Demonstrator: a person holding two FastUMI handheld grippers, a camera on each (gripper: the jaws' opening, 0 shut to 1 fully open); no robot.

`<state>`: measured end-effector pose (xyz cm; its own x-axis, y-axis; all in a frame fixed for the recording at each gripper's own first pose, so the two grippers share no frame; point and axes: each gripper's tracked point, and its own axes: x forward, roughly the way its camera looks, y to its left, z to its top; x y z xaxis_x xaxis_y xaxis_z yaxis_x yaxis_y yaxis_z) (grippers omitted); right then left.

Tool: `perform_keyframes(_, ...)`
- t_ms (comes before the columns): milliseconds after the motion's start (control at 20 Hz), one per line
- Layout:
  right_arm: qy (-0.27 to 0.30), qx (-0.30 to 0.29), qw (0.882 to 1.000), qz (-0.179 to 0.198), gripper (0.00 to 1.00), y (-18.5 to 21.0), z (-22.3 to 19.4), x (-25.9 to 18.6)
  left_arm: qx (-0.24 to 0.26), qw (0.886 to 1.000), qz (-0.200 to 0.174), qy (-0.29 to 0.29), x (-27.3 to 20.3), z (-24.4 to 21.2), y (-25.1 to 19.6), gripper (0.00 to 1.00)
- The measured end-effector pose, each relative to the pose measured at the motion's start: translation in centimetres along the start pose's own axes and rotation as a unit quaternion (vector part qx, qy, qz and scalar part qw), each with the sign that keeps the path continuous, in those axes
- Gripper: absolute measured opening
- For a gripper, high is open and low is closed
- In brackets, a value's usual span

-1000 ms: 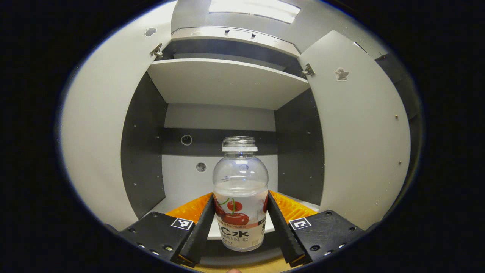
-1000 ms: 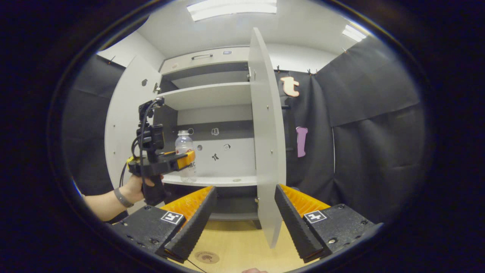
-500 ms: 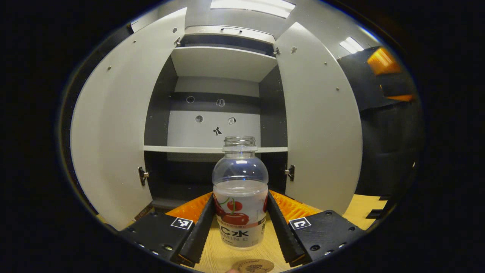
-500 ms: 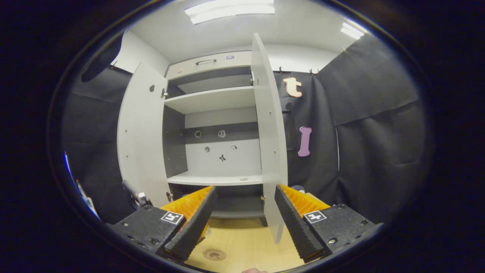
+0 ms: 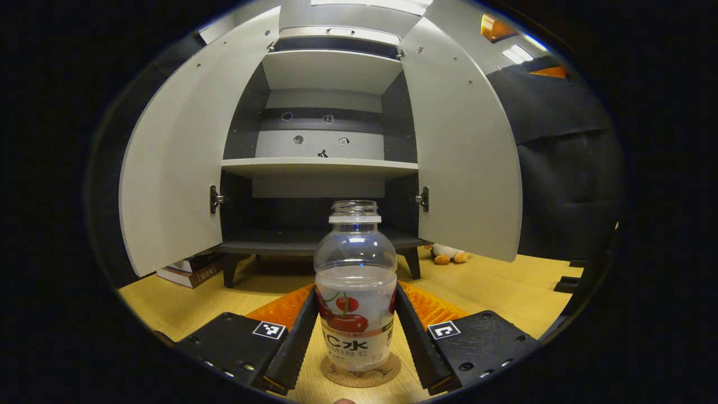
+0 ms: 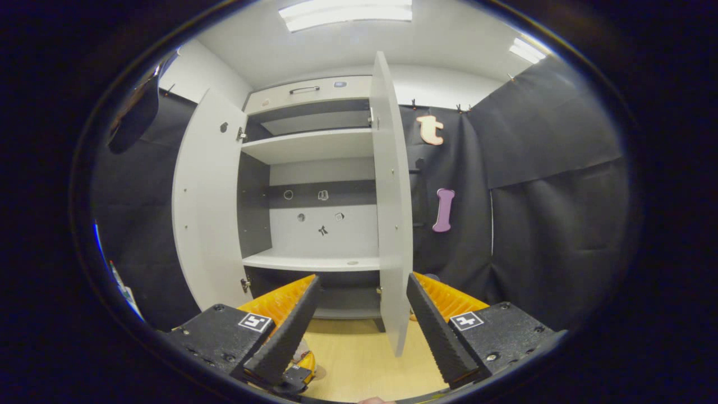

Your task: Grasp the bottle in the cabinet with the left hand and place it on the coaster, then close the right door with the right hand and the left door with the left hand.

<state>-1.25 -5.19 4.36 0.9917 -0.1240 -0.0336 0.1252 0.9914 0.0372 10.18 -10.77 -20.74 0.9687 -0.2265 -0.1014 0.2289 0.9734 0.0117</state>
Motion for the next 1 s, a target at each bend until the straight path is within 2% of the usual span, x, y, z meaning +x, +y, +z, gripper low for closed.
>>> perform_keyframes(100, 0.005, -0.001, 1.000, -0.003, 1.00, 0.0, -0.2, 0.2, -0.010, 1.000, -0.001, 0.006, -0.3, -1.2, 0.1, 0.81)
perform_keyframes(200, 0.011, -0.006, 1.000, -0.005, 1.00, 0.0, -0.4, 0.5, -0.001, 1.000, -0.007, -0.017, -0.6, -0.8, -0.2, 0.72)
perform_keyframes(250, 0.012, -0.006, 1.000, -0.004, 1.00, 0.1, -0.4, 0.5, -0.002, 1.000, -0.010, -0.009, -0.9, -1.2, -0.2, 0.77)
perform_keyframes(450, 0.016, -0.004, 1.000, 0.005, 1.00, 0.7, -0.8, 1.0, -0.015, 1.000, -0.019, -0.009, -0.6, -0.6, -0.3, 0.81)
perform_keyframes(500, 0.019, -0.003, 1.000, 0.007, 1.00, 0.9, -1.0, 1.1, -0.016, 1.000, -0.023, -0.007, -1.1, -0.8, -0.4, 0.89)
perform_keyframes(550, 0.022, -0.003, 1.000, 0.009, 1.00, 0.9, -1.3, 1.1, -0.020, 0.999, -0.026, -0.006, -1.5, -0.8, -0.5, 0.91)
perform_keyframes(650, 0.026, -0.005, 1.000, 0.013, 1.00, 1.3, -1.6, 1.1, -0.024, 0.999, -0.022, -0.009, -1.8, 0.0, 0.0, 0.96)
perform_keyframes(1000, 0.023, 0.001, 1.000, 0.020, 0.99, 1.2, -1.4, 0.8, -0.020, 0.998, -0.011, -0.061, -3.0, 5.6, 0.7, 0.95)
